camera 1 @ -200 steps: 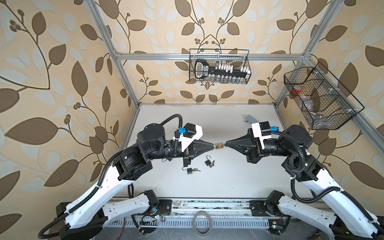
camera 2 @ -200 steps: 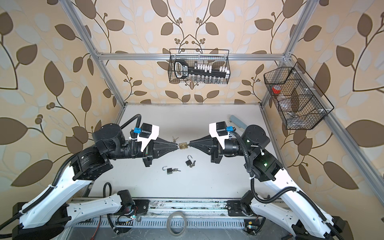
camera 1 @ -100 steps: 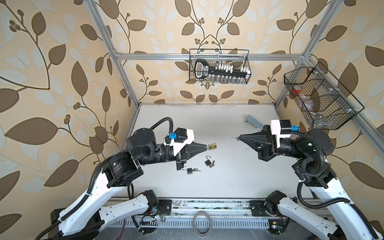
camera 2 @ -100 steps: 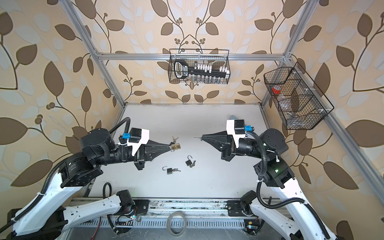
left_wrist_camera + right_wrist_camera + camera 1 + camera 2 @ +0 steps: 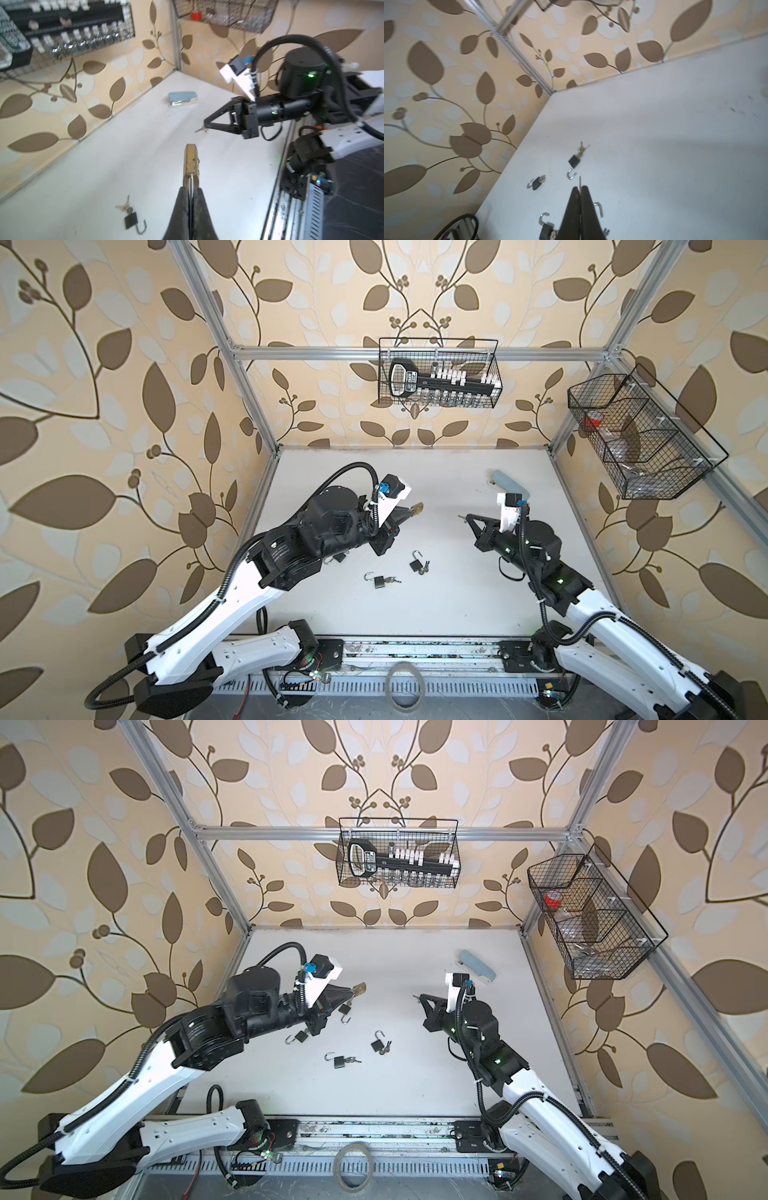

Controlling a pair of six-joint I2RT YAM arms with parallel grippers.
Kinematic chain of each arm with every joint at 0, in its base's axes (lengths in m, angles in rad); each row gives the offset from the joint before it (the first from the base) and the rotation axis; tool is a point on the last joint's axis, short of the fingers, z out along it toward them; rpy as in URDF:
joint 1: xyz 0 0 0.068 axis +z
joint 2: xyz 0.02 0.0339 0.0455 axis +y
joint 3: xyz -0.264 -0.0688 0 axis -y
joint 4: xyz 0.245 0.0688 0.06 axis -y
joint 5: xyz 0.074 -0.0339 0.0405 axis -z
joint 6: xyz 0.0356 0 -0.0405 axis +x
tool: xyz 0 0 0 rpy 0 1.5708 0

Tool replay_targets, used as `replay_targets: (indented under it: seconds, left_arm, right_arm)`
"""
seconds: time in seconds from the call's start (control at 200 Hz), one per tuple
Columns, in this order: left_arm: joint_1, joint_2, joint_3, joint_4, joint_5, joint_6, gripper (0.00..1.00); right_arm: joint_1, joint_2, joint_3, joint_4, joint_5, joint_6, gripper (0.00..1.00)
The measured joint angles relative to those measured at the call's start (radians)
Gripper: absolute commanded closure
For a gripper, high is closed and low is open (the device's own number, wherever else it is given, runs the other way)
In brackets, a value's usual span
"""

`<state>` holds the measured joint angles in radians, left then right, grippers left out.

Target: Lock with the key

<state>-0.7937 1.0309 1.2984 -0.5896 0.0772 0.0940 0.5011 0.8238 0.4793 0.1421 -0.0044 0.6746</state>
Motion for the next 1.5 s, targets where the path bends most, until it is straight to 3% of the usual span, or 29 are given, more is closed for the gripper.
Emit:
replay_targets:
  seconds: [0.115, 0.205, 0.495, 1.0, 1.1, 1.5]
  left_arm:
    - [0.174, 0.051, 0.000, -0.039, 0.037, -0.060, 1.00]
    - [0.251, 0.062, 0.000, -0.045, 0.055, -0.097, 1.00]
    - [0.251, 0.066, 0.000, -0.048, 0.132, -0.139, 1.00]
    - [0.251, 0.105, 0.000, -0.090, 0.156, -0.156, 1.00]
    - [0.251, 0.117, 0.000, -0.091, 0.168, -0.157, 1.00]
    - [0.251, 0.150, 0.000, -0.097, 0.200, -0.166, 1.00]
  right_arm:
    - [-0.007, 0.060, -0.076, 0.080, 0.096, 0.167, 1.00]
    - [-0.012, 0.108, -0.118, 0.146, 0.149, 0.278, 1.00]
    - [-0.033, 0.270, -0.189, 0.298, 0.272, 0.488, 1.00]
    - [-0.033, 0.337, -0.332, 0.362, 0.286, 0.563, 1.00]
    - [-0.033, 0.331, -0.348, 0.359, 0.286, 0.565, 0.89]
    - [-0.033, 0.229, -0.386, 0.290, 0.334, 0.577, 0.61]
